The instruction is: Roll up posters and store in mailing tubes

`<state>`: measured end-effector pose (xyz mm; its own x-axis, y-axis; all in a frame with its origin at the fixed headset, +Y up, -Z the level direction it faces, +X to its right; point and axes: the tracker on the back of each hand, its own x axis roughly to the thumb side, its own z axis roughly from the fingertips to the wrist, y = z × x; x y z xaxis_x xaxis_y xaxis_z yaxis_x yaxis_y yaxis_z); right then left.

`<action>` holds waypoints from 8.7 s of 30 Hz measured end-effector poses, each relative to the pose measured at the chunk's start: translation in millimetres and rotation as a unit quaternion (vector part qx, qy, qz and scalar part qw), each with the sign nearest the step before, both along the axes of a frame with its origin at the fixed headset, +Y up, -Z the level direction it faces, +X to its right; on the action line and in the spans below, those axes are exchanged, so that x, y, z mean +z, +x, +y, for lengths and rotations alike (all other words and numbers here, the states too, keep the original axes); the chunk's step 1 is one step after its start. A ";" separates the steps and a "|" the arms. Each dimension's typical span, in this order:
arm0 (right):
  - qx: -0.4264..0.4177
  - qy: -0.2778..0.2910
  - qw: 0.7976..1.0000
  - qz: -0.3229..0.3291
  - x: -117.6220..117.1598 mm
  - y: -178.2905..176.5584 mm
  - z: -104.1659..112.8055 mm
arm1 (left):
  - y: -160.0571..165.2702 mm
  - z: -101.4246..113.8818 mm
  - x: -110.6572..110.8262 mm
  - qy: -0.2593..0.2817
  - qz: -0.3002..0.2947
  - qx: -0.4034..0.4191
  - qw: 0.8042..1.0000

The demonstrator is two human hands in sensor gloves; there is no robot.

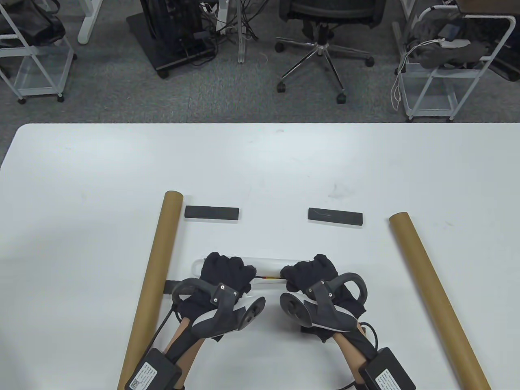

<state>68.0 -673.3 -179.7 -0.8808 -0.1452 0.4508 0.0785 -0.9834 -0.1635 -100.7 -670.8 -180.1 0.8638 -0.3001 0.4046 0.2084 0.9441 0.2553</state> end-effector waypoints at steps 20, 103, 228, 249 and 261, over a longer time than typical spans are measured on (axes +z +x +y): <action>-0.052 -0.045 0.997 -0.017 6.4 11.1 9.0 | 6.1 6.0 11.8 -0.045 -0.029 0.035 0.998; -0.039 -0.079 0.996 0.006 10.7 1.0 -2.6 | 2.8 -1.7 12.0 -0.008 -0.031 -0.061 0.998; -0.046 -0.019 0.999 -0.009 8.8 -4.1 -4.5 | -6.4 -10.1 3.5 0.014 -0.017 -0.052 0.998; -0.031 -0.040 0.999 -0.018 10.4 4.1 -11.3 | 3.5 -15.5 2.0 -0.007 -0.013 -0.055 0.998; -0.027 -0.047 0.998 -0.025 4.8 2.1 -17.5 | 3.1 -19.0 2.9 -0.006 -0.012 -0.074 0.997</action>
<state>70.1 -690.8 -174.9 -0.9081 -0.0556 0.4151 0.0303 -0.9973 -0.0674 -97.6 -689.8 -177.2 0.8001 -0.4187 0.4296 0.3394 0.9064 0.2513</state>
